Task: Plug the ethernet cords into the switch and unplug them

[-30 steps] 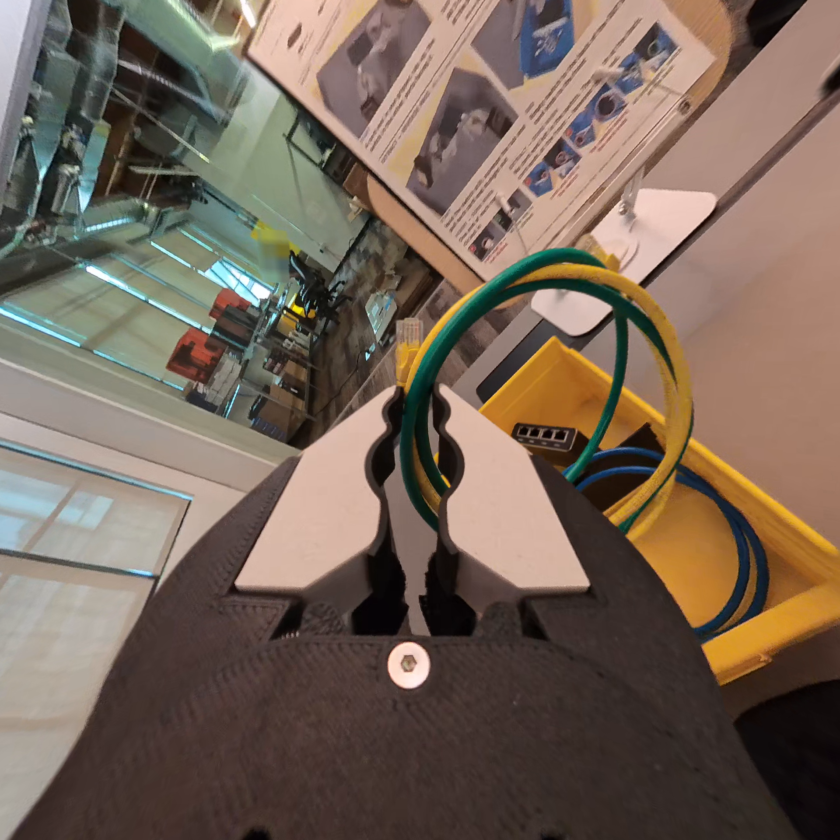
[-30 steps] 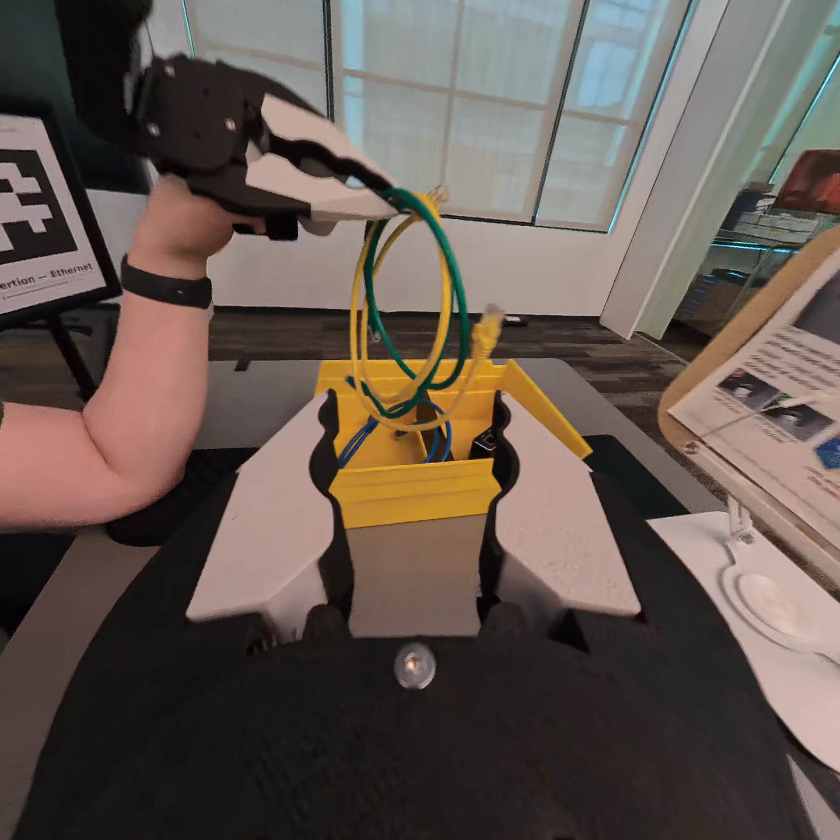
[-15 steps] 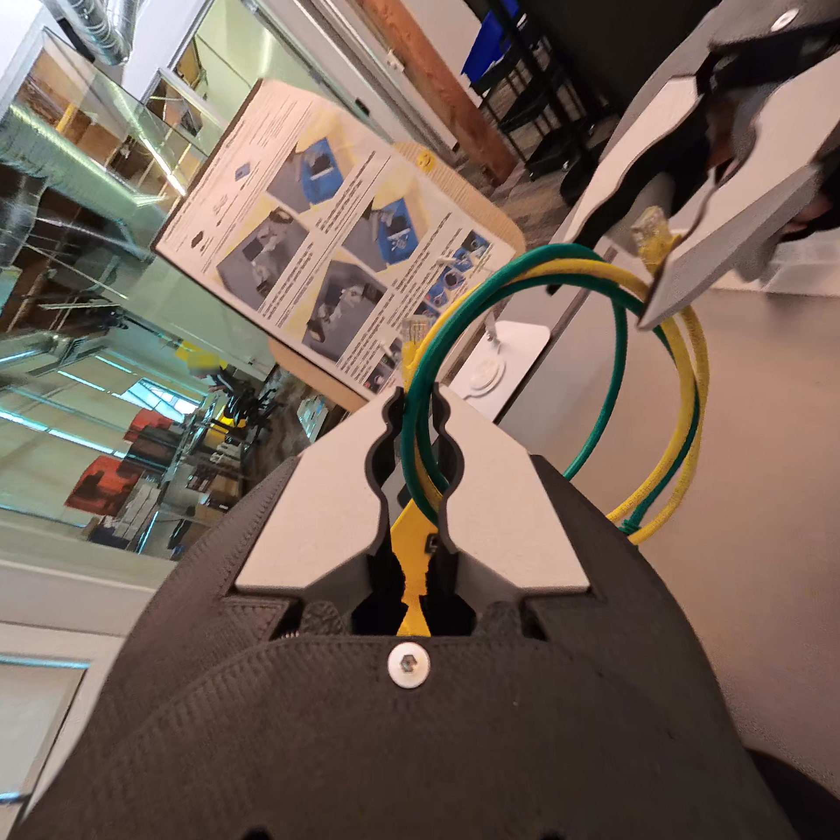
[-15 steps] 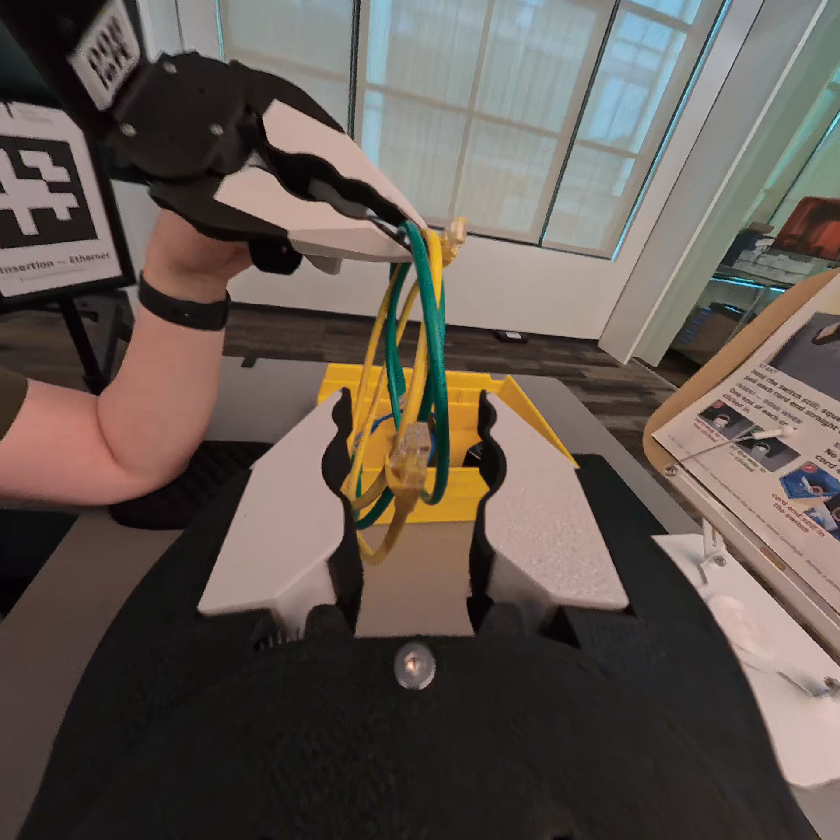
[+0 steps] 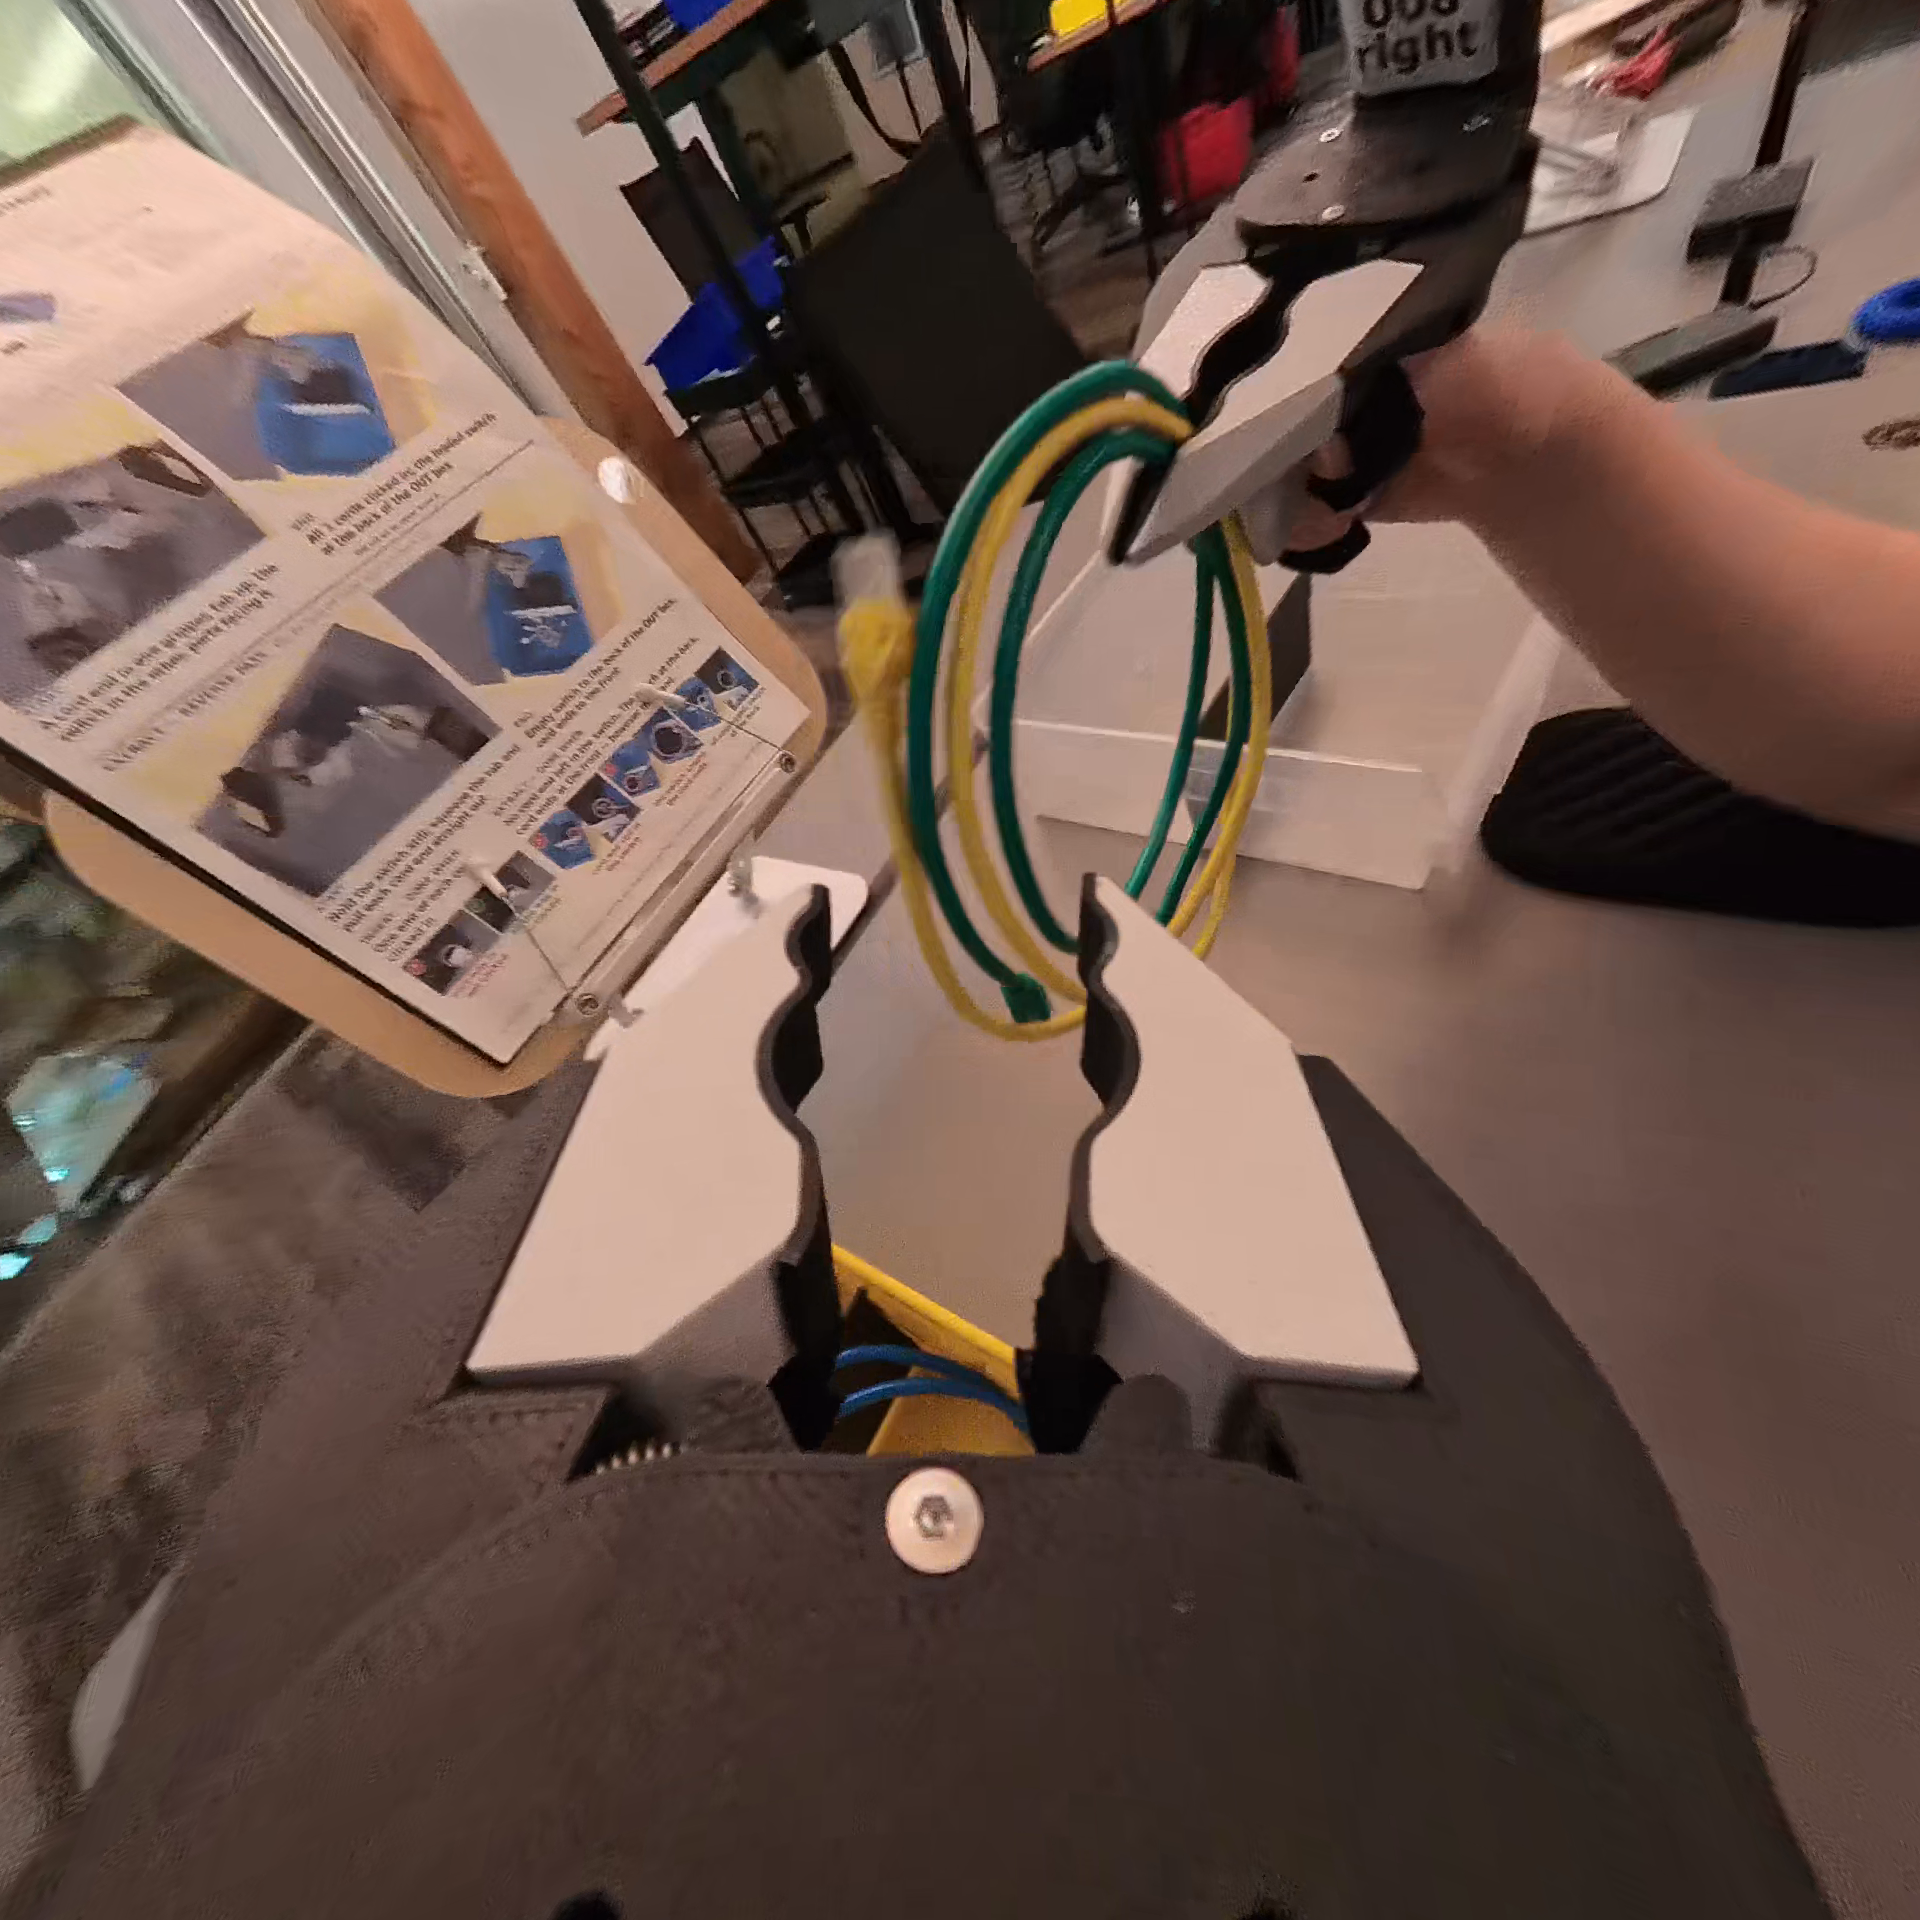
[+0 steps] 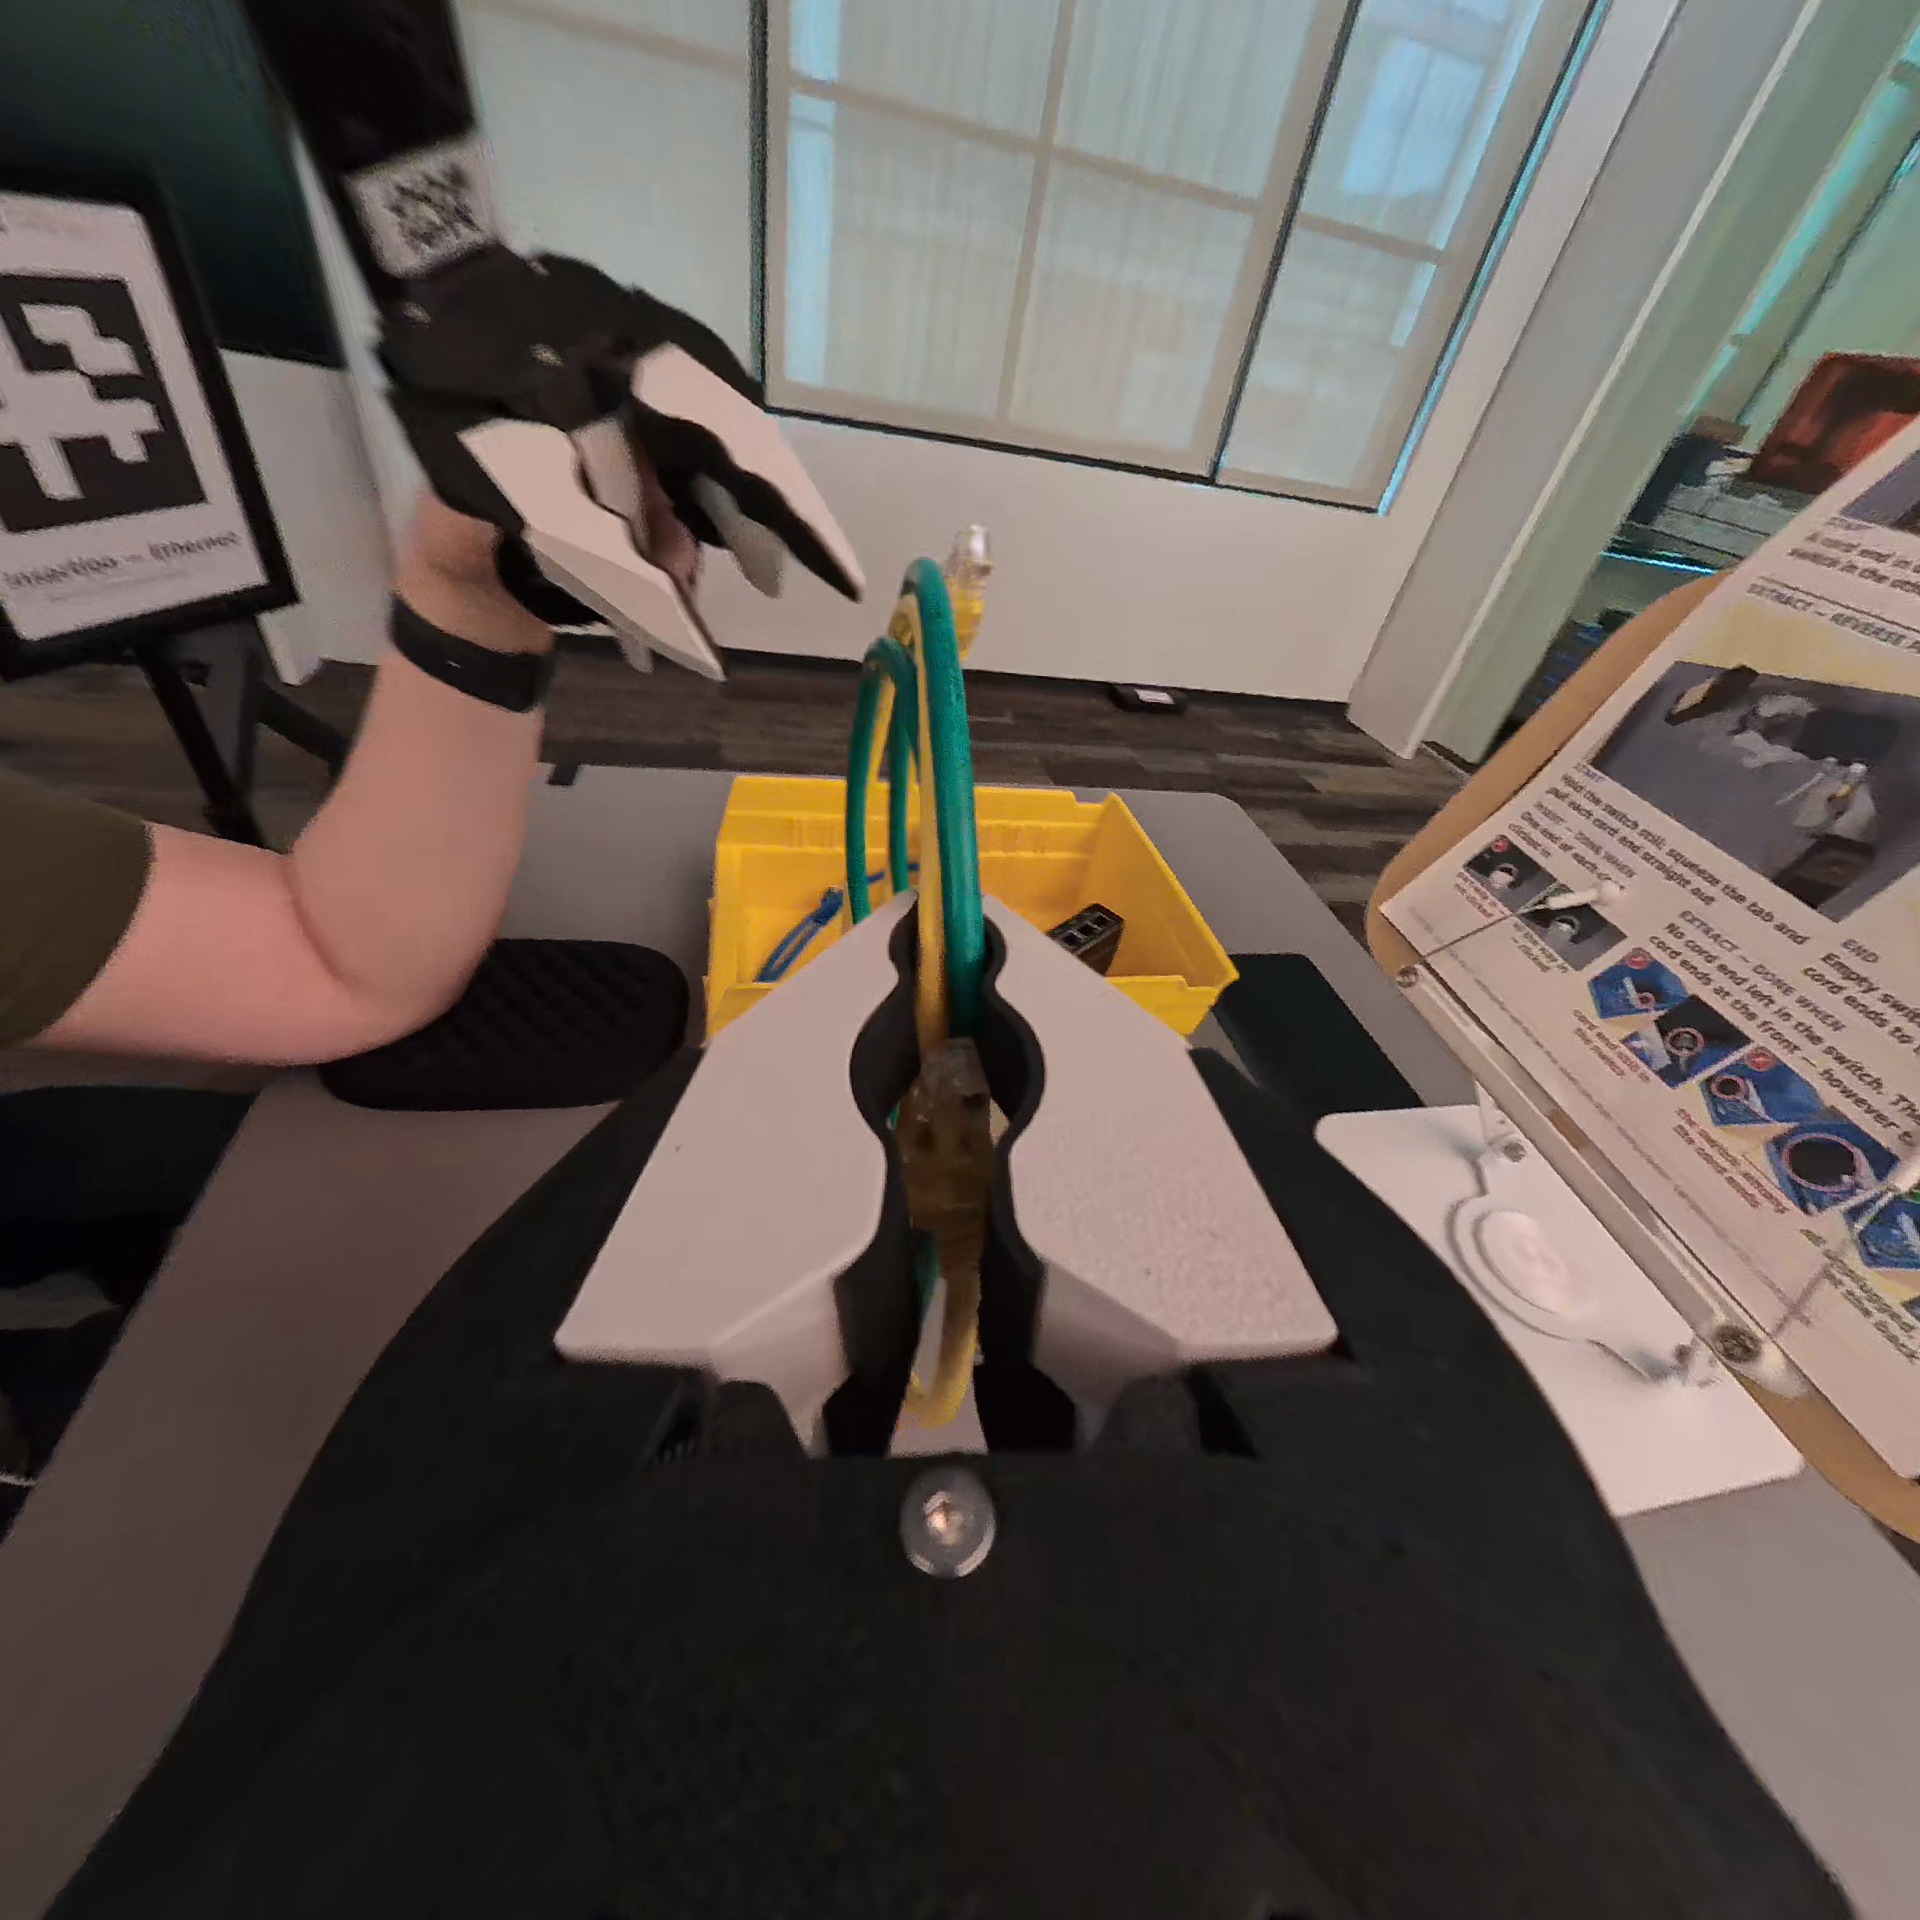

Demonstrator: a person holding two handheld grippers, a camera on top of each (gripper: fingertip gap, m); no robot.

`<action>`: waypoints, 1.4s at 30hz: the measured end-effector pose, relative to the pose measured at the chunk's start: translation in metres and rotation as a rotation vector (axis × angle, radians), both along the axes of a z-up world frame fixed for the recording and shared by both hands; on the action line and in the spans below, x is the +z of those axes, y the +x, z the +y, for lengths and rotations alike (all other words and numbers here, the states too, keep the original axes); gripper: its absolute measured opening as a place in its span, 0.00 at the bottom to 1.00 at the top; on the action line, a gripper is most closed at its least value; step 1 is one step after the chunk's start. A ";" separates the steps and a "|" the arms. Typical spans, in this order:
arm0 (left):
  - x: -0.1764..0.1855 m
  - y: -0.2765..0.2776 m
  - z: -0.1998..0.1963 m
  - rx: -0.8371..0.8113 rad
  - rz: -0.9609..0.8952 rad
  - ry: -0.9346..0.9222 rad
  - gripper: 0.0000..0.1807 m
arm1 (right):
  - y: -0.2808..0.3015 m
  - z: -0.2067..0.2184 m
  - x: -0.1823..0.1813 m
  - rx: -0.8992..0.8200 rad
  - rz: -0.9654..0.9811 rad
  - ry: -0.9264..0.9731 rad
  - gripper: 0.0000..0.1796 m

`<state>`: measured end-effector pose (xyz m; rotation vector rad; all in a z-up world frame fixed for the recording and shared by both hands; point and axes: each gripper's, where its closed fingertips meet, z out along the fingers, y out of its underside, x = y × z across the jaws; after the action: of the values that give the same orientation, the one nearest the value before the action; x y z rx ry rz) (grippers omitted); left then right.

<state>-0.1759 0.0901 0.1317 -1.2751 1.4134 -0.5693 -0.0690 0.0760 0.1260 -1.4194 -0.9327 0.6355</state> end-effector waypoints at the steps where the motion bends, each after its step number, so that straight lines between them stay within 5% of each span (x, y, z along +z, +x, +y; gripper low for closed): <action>1: -0.002 0.000 0.003 -0.012 -0.006 -0.026 0.28 | 0.003 -0.004 0.002 0.015 0.010 -0.004 0.01; 5: -0.010 0.013 0.002 -0.149 -0.035 -0.174 0.32 | 0.012 -0.019 0.014 0.100 0.070 -0.004 0.01; 10: -0.008 0.034 -0.015 -0.404 -0.130 -0.279 0.21 | 0.014 -0.038 0.027 0.243 0.171 -0.003 0.01; 21: 0.003 0.044 -0.083 -0.792 -0.195 -0.362 0.15 | 0.018 -0.053 0.037 0.420 0.307 -0.012 0.01; 30: 0.007 0.048 -0.101 -0.838 -0.215 -0.279 0.05 | 0.018 -0.051 0.037 0.445 0.340 -0.023 0.01; 42: 0.016 0.045 -0.057 -0.590 -0.255 -0.267 0.02 | 0.029 -0.006 0.012 0.223 0.293 -0.107 0.02</action>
<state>-0.1305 0.0331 0.1475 -0.9272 1.5252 -1.3078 -0.0402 0.0697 0.1377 -1.2816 -0.8381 1.0440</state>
